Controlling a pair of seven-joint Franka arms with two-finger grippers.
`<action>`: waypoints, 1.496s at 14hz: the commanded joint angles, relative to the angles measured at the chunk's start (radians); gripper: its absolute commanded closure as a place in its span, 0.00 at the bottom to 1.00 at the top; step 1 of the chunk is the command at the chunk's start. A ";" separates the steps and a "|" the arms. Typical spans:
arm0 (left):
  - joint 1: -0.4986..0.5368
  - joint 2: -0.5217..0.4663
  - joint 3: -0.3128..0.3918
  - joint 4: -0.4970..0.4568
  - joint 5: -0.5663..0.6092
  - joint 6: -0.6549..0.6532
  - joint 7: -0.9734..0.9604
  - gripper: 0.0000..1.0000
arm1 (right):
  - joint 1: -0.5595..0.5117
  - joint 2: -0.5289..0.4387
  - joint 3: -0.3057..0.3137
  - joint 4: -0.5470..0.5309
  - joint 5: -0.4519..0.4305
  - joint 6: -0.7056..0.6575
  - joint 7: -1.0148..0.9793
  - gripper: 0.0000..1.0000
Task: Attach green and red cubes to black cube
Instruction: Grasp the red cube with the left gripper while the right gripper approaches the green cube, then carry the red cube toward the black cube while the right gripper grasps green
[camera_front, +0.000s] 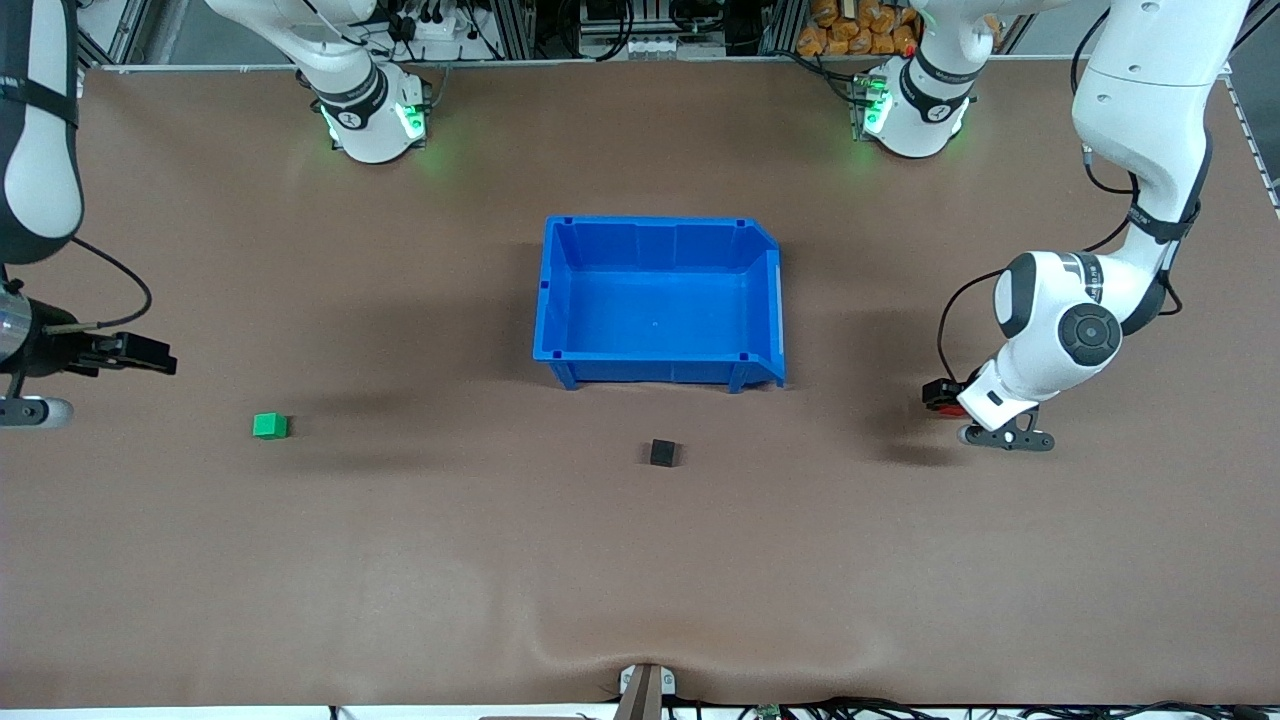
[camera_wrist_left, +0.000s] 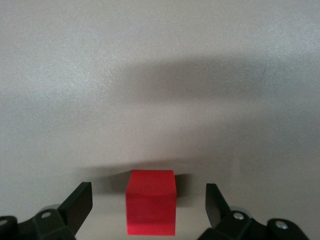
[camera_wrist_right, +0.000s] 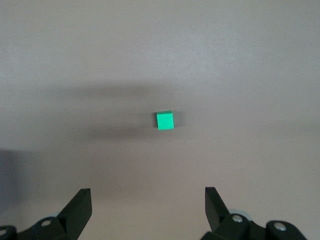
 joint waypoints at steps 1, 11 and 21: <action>-0.006 0.009 -0.001 0.012 0.010 0.011 -0.018 0.01 | -0.020 0.022 0.011 0.012 0.014 0.004 -0.004 0.00; -0.009 0.009 -0.002 0.023 0.007 0.009 -0.018 1.00 | -0.031 0.086 0.011 0.006 0.046 0.072 -0.004 0.00; -0.004 -0.026 -0.024 0.040 0.005 -0.005 -0.286 1.00 | -0.042 0.168 0.011 0.003 0.048 0.118 -0.002 0.00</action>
